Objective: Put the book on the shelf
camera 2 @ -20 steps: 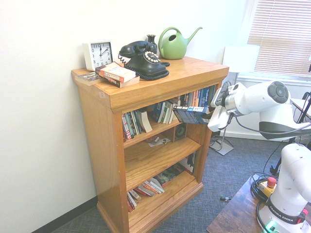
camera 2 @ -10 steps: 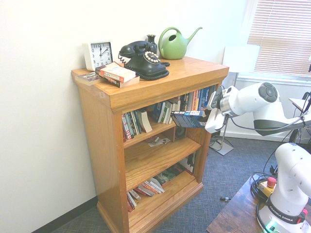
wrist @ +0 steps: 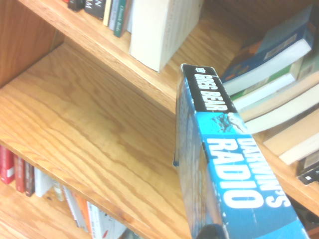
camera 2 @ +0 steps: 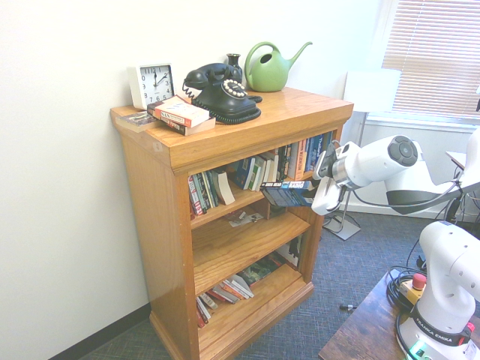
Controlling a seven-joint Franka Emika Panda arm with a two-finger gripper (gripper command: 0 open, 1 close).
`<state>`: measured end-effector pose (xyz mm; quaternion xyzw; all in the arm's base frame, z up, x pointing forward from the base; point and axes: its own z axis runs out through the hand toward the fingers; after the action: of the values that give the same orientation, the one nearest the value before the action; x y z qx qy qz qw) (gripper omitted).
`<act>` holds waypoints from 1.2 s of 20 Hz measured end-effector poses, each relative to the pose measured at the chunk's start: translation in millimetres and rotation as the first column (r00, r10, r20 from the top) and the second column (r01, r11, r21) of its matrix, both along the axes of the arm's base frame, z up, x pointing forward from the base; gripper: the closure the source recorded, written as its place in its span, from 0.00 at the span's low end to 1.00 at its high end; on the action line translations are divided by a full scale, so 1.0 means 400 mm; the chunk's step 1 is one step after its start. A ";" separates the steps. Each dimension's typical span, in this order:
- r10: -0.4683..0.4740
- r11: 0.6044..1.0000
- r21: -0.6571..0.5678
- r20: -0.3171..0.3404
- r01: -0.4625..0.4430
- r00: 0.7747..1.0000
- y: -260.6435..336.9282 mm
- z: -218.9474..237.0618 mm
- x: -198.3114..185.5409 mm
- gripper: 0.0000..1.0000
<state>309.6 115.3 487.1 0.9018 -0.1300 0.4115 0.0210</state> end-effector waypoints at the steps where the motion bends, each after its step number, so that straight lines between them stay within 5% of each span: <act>1: -0.003 1.000 0.004 0.000 0.003 1.000 0.009 -0.001 -0.004 1.00; 24: 0.022 0.998 -0.061 0.224 -0.009 0.974 0.087 -0.193 0.061 1.00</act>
<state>334.1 150.0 409.9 0.8496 -0.1122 0.5145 0.0298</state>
